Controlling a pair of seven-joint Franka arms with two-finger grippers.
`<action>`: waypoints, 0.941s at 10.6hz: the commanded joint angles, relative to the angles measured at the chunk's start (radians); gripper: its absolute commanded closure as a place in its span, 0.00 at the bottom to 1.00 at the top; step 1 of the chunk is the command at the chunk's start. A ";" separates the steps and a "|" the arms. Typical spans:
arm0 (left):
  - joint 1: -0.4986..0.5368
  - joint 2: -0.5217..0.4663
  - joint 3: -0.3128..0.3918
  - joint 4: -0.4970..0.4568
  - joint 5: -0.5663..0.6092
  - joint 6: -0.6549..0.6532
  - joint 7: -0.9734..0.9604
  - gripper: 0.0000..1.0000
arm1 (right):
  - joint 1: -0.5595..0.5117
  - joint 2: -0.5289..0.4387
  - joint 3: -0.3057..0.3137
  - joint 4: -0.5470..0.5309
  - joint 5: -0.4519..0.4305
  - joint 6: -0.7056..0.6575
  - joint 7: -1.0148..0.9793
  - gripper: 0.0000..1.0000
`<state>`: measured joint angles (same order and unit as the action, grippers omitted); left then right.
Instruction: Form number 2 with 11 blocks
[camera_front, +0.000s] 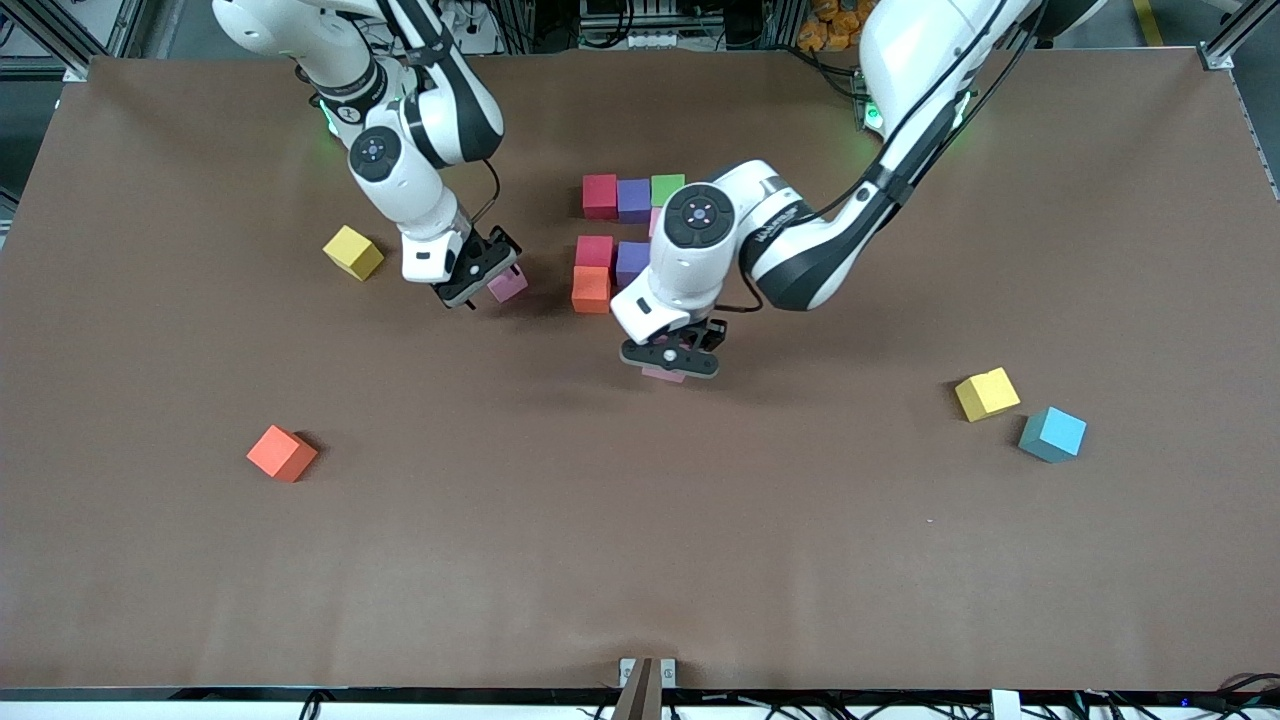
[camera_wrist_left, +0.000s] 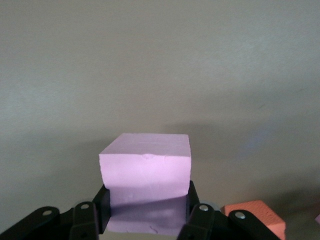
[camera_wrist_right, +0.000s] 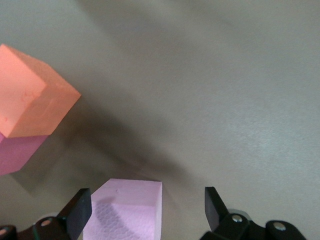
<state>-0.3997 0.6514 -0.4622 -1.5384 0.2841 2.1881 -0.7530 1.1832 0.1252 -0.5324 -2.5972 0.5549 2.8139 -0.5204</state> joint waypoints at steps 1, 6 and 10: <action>-0.106 0.062 0.075 0.118 0.023 -0.021 -0.084 0.51 | -0.001 -0.048 0.066 -0.070 0.054 0.061 0.028 0.00; -0.183 0.091 0.111 0.164 -0.046 -0.022 -0.255 0.57 | 0.003 -0.013 0.103 -0.101 0.076 0.150 0.011 0.00; -0.246 0.165 0.129 0.253 -0.048 -0.022 -0.347 0.57 | -0.002 0.014 0.103 -0.107 0.077 0.183 -0.015 0.00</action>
<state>-0.6059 0.7787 -0.3614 -1.3484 0.2547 2.1877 -1.0741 1.1827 0.1431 -0.4355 -2.6849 0.6022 2.9717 -0.5069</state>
